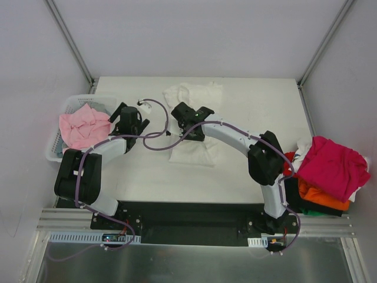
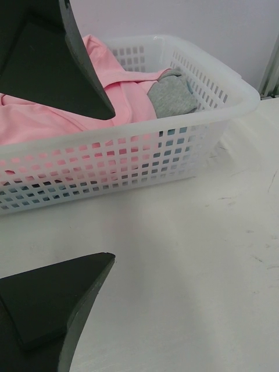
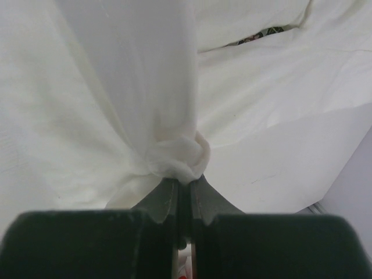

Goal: Fold and stack the t-shirts
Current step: Fold the tshirt

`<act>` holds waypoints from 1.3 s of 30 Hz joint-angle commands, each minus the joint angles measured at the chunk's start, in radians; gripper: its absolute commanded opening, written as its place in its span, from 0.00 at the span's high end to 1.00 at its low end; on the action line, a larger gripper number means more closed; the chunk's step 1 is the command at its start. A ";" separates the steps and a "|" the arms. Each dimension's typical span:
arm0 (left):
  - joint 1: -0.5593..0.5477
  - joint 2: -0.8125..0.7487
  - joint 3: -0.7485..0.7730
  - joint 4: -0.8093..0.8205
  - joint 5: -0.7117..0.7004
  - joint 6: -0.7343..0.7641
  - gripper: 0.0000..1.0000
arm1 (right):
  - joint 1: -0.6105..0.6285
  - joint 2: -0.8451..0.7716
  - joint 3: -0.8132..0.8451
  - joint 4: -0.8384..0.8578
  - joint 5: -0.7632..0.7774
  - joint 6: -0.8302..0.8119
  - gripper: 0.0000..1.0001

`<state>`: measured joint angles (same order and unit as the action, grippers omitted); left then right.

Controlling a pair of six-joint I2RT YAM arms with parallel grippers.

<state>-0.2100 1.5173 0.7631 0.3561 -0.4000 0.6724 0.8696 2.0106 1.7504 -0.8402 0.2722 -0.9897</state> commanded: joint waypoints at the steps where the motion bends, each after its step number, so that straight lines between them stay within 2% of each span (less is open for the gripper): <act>1: -0.006 0.001 0.004 0.032 0.012 -0.002 0.01 | -0.006 0.045 0.063 0.039 -0.019 -0.026 0.99; 18: -0.006 0.014 -0.002 0.041 0.010 0.001 0.01 | -0.030 0.186 0.142 0.128 0.012 -0.046 0.98; 19: -0.006 0.014 -0.004 0.041 0.010 0.000 0.01 | -0.032 0.189 0.149 0.130 0.013 -0.046 0.95; 20: -0.006 0.014 -0.004 0.041 0.012 -0.002 0.01 | -0.037 0.197 0.152 0.133 0.019 -0.049 0.85; 22: -0.006 0.015 -0.004 0.043 0.012 -0.002 0.01 | -0.040 0.201 0.164 0.148 0.035 -0.053 0.70; 24: -0.006 0.015 -0.005 0.041 0.012 -0.007 0.01 | -0.050 0.200 0.170 0.168 0.047 -0.058 0.64; 25: -0.006 0.017 -0.005 0.043 0.013 -0.005 0.01 | -0.052 0.201 0.176 0.173 0.053 -0.059 0.55; 28: -0.006 0.017 -0.007 0.043 0.013 -0.008 0.01 | -0.061 0.205 0.190 0.191 0.078 -0.069 0.41; 39: -0.005 0.014 -0.012 0.049 0.010 -0.008 0.01 | -0.090 0.223 0.271 0.202 0.143 -0.098 0.37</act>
<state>-0.2096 1.5360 0.7582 0.3634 -0.3981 0.6716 0.7895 2.2360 1.9720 -0.6491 0.3691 -1.0782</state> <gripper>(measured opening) 0.991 0.630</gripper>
